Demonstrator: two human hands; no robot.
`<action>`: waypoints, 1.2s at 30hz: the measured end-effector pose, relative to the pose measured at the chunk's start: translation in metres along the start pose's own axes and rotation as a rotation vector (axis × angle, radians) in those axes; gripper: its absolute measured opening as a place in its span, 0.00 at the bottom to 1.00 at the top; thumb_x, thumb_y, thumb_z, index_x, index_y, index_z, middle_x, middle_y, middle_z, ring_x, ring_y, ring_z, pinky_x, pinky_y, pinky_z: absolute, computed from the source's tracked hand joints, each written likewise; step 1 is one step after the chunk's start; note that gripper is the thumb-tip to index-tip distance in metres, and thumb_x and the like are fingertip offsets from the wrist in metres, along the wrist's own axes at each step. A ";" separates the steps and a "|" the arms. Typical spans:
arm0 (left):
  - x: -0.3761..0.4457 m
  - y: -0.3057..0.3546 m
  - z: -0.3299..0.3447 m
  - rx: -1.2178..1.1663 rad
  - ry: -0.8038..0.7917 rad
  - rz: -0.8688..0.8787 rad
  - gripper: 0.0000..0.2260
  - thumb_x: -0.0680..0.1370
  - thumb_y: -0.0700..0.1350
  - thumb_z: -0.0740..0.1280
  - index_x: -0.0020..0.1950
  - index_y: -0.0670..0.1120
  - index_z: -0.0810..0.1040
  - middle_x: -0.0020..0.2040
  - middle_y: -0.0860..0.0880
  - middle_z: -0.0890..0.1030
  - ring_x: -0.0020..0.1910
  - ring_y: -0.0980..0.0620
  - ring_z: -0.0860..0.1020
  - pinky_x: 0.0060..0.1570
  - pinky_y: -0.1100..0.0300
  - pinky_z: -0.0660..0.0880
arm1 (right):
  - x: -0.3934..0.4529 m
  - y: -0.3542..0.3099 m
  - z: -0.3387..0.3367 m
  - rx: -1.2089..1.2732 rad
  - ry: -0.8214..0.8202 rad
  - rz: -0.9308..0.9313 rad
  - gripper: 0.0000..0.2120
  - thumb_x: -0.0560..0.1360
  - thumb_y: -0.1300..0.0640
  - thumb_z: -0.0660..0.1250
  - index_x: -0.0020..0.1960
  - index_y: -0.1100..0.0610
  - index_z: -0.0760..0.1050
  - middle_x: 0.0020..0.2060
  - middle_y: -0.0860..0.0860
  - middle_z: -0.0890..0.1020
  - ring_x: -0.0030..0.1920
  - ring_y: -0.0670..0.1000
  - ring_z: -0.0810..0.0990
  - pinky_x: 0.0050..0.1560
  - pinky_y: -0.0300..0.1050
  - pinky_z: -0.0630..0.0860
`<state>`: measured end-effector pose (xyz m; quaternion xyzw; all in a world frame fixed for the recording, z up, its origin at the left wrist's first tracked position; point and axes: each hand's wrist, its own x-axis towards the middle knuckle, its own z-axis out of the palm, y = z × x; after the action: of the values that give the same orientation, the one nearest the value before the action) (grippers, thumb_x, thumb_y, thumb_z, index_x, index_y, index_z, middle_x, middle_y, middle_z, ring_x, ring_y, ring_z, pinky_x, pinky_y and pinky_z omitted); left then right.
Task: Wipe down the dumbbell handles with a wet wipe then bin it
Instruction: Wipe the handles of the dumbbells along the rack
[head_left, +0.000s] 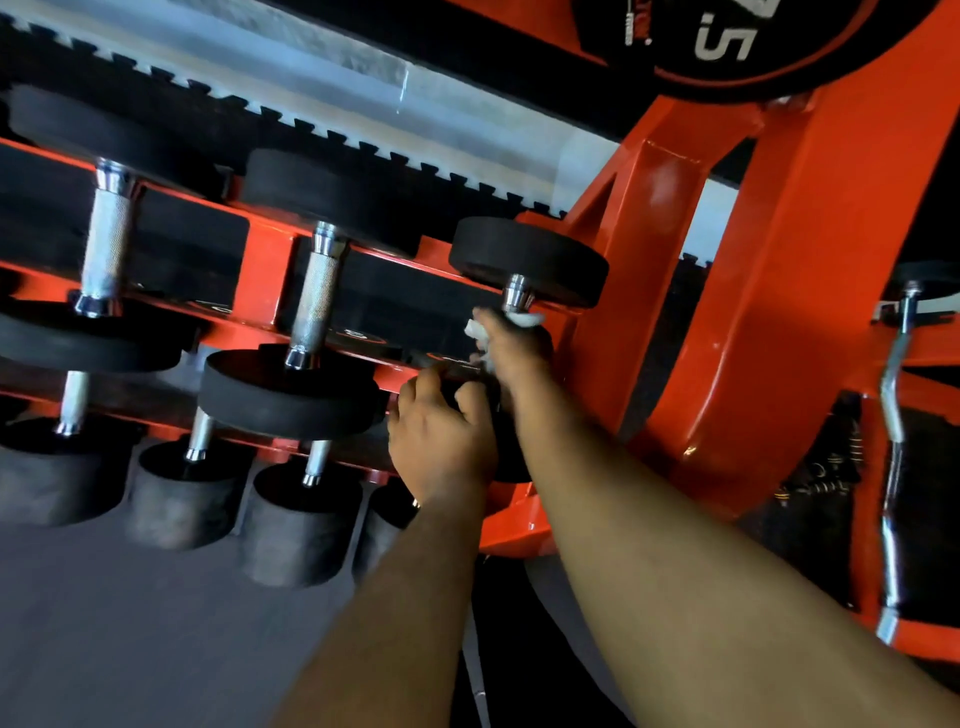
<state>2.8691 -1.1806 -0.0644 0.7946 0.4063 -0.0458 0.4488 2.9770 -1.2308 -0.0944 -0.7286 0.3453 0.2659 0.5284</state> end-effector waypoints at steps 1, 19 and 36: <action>-0.001 -0.002 0.001 -0.016 0.003 -0.002 0.32 0.70 0.60 0.50 0.68 0.51 0.78 0.64 0.43 0.79 0.63 0.36 0.75 0.63 0.44 0.72 | -0.001 0.004 0.002 -0.179 0.096 -0.053 0.08 0.72 0.53 0.71 0.44 0.58 0.83 0.33 0.49 0.85 0.29 0.49 0.81 0.28 0.40 0.76; -0.002 0.000 0.002 -0.119 0.051 0.039 0.33 0.74 0.61 0.52 0.76 0.50 0.69 0.71 0.44 0.74 0.63 0.37 0.76 0.58 0.43 0.74 | -0.046 0.023 -0.033 -0.845 -0.297 -0.065 0.20 0.78 0.44 0.64 0.55 0.61 0.80 0.51 0.58 0.85 0.47 0.57 0.83 0.45 0.46 0.77; -0.011 -0.024 -0.023 -0.379 -0.079 -0.030 0.27 0.77 0.58 0.54 0.73 0.47 0.71 0.70 0.44 0.74 0.69 0.45 0.71 0.68 0.52 0.66 | -0.079 -0.029 -0.058 -2.132 -0.558 -0.985 0.25 0.83 0.53 0.53 0.80 0.46 0.57 0.79 0.43 0.60 0.80 0.50 0.53 0.77 0.56 0.53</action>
<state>2.8380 -1.1636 -0.0619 0.6870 0.4016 -0.0065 0.6055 2.9523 -1.2626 -0.0007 -0.7698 -0.4884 0.3356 -0.2371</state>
